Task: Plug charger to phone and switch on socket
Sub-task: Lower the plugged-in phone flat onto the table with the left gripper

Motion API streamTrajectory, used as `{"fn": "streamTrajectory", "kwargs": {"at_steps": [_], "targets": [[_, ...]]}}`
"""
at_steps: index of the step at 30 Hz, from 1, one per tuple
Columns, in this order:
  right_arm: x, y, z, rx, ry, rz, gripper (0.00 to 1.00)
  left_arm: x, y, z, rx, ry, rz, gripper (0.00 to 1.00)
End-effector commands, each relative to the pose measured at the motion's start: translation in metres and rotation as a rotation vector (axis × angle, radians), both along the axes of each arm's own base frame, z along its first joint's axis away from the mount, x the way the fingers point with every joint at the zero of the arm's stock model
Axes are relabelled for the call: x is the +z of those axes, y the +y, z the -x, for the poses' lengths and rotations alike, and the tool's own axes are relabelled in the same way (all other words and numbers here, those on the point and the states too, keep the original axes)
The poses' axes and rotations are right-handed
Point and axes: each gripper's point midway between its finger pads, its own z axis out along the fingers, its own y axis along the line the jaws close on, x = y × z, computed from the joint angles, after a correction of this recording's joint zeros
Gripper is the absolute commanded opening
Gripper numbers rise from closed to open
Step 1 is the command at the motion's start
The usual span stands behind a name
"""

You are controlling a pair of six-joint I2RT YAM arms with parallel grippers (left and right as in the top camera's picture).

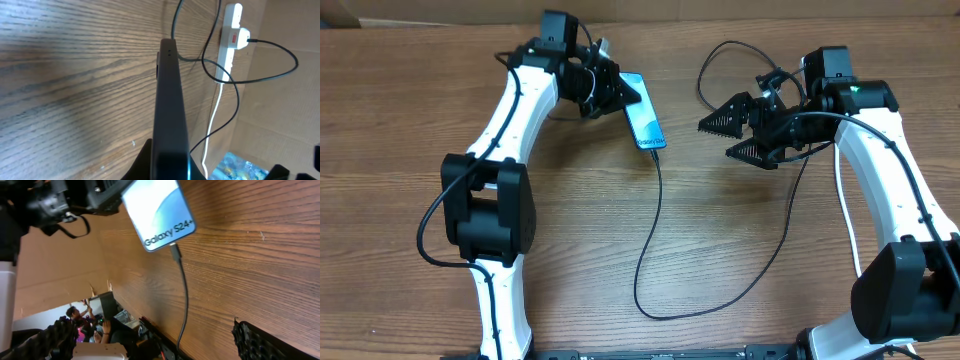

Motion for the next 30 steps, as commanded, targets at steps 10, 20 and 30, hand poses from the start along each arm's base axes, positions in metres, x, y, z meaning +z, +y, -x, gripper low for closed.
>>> {"fn": "streamTrajectory", "kwargs": {"at_steps": [10, 20, 30], "targets": [[0.007, 0.0, 0.001, 0.021, -0.046, 0.004, 1.0, -0.055, -0.006, 0.003, -0.017, 0.107, 0.048, 0.04], [0.007, 0.0, 0.001, 0.021, -0.044, 0.003, 1.0, -0.056, -0.008, -0.013, -0.045, -0.014, 0.045, 0.04], [0.007, 0.0, 0.001, 0.021, -0.041, 0.003, 1.0, -0.072, -0.004, -0.018, -0.027, -0.016, 0.007, 0.04]]}}
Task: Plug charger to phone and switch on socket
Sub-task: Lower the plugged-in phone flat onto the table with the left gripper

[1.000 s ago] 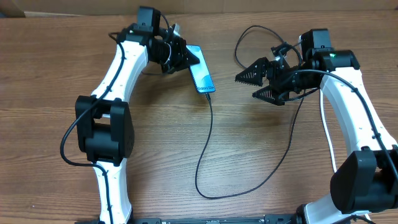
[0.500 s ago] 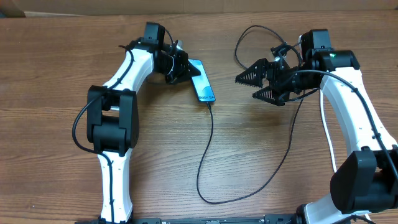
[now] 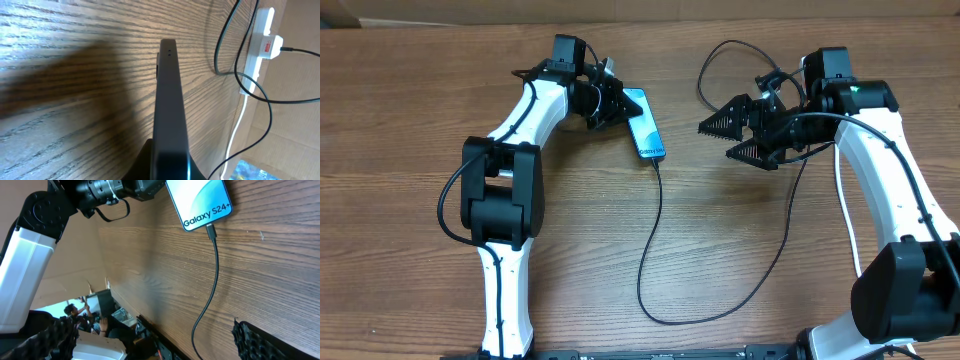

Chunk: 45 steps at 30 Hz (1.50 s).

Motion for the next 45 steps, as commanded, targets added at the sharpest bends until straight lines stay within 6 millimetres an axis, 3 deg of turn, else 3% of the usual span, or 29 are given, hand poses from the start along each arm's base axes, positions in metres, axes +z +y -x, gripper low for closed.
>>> {"fn": "streamTrajectory", "kwargs": {"at_steps": [1, 7, 21, 34, 45], "targets": [[0.007, 0.0, -0.001, 0.004, -0.03, 0.0, 1.0, -0.002, -0.002, -0.001, -0.018, -0.011, 0.016, 0.04], [0.007, 0.0, 0.0, 0.004, -0.023, 0.0, 1.0, -0.018, -0.004, 0.001, -0.003, 0.05, 0.044, 0.04], [0.006, 0.0, 0.002, 0.004, -0.016, 0.0, 1.0, -0.025, -0.006, 0.001, -0.013, 0.057, 0.079, 0.08], [0.006, 0.0, 0.001, 0.004, -0.016, 0.001, 1.0, -0.027, 0.019, -0.006, 0.022, 0.055, 0.07, 0.15], [0.006, -0.001, 0.001, 0.004, -0.016, 0.001, 1.0, -0.043, 0.033, -0.002, 0.049, 0.082, -0.041, 0.22]]}}
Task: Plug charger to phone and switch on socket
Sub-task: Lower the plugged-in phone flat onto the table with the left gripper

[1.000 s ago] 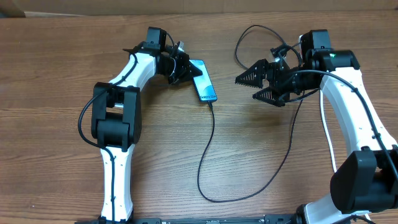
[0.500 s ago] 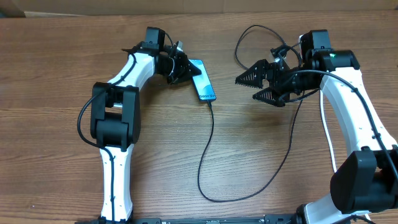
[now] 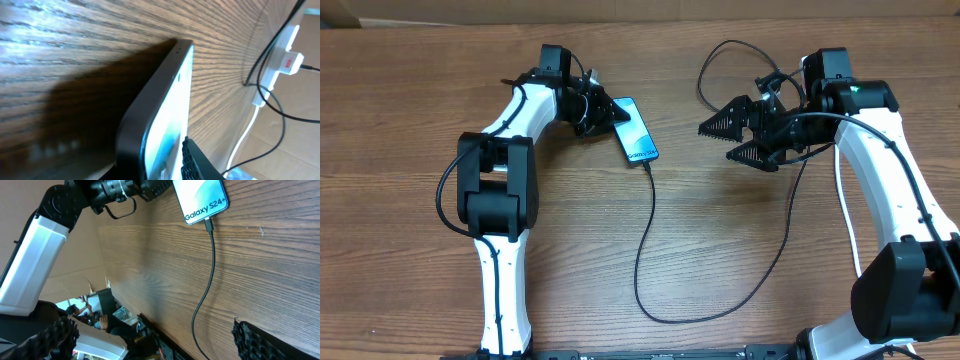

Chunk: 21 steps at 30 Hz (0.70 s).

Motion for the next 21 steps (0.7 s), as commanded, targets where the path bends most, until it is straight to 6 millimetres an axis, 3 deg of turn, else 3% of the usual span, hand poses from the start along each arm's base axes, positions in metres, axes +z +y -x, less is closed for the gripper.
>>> {"fn": "streamTrajectory", "kwargs": {"at_steps": [1, 4, 13, 21], "targets": [[0.007, 0.0, -0.001, 0.004, -0.03, 0.0, 1.0, -0.007, 0.003, -0.001, -0.012, -0.018, -0.036, 0.24], [0.007, 0.0, -0.001, 0.004, -0.03, 0.0, 1.0, -0.01, 0.006, -0.001, -0.006, -0.013, -0.055, 0.37], [0.005, -0.002, -0.001, 0.001, -0.028, 0.011, 1.0, -0.017, 0.021, 0.002, -0.001, 0.003, -0.112, 0.44], [-0.001, -0.006, 0.0, -0.007, -0.014, 0.051, 1.0, -0.028, 0.049, 0.008, 0.038, 0.049, -0.268, 0.48]]}}
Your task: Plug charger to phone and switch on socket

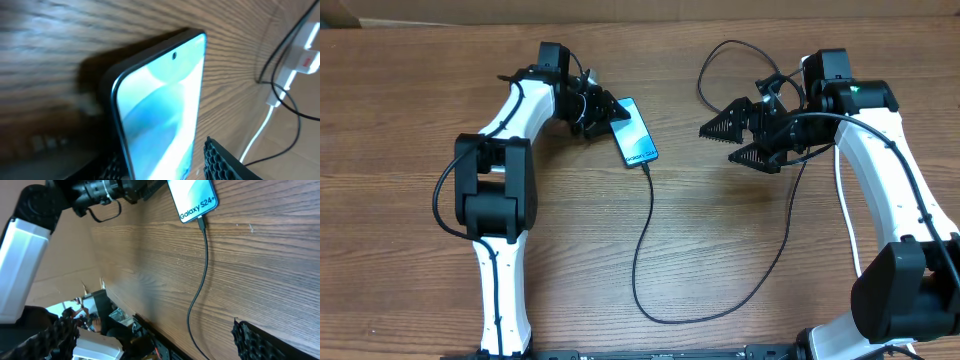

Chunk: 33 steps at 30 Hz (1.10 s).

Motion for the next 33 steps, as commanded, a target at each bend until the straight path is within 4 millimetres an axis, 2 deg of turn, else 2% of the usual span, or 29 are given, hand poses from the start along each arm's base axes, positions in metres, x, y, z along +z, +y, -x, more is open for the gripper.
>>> {"fn": "streamTrajectory", "kwargs": {"at_steps": [1, 10, 13, 16, 19, 24, 29, 33], "targets": [[0.005, -0.002, -0.002, 0.001, -0.031, 0.016, 1.0, -0.03, 0.036, 0.001, 0.033, 0.018, -0.199, 0.48], [0.002, -0.004, -0.002, -0.003, -0.031, 0.035, 1.0, -0.026, 0.049, 0.0, 0.03, 0.021, -0.288, 0.47], [0.001, -0.005, -0.003, -0.005, -0.031, 0.043, 1.0, -0.018, 0.054, -0.001, 0.035, 0.027, -0.317, 0.42], [-0.004, -0.01, -0.004, -0.013, -0.032, 0.082, 1.0, -0.001, 0.054, -0.006, 0.036, 0.023, -0.322, 0.39], [-0.005, -0.011, -0.003, -0.015, -0.029, 0.093, 1.0, 0.027, 0.056, -0.012, 0.03, -0.001, -0.321, 0.38], [-0.006, -0.011, -0.002, -0.015, -0.023, 0.094, 1.0, 0.092, 0.056, -0.016, -0.007, -0.092, -0.324, 0.35], [-0.015, -0.02, 0.002, -0.026, 0.005, 0.164, 1.0, 0.17, 0.056, -0.01, 0.005, -0.207, -0.315, 0.35], [-0.025, -0.031, 0.006, -0.038, 0.031, 0.249, 1.0, 0.237, 0.058, 0.006, 0.035, -0.327, -0.299, 0.34]]}}
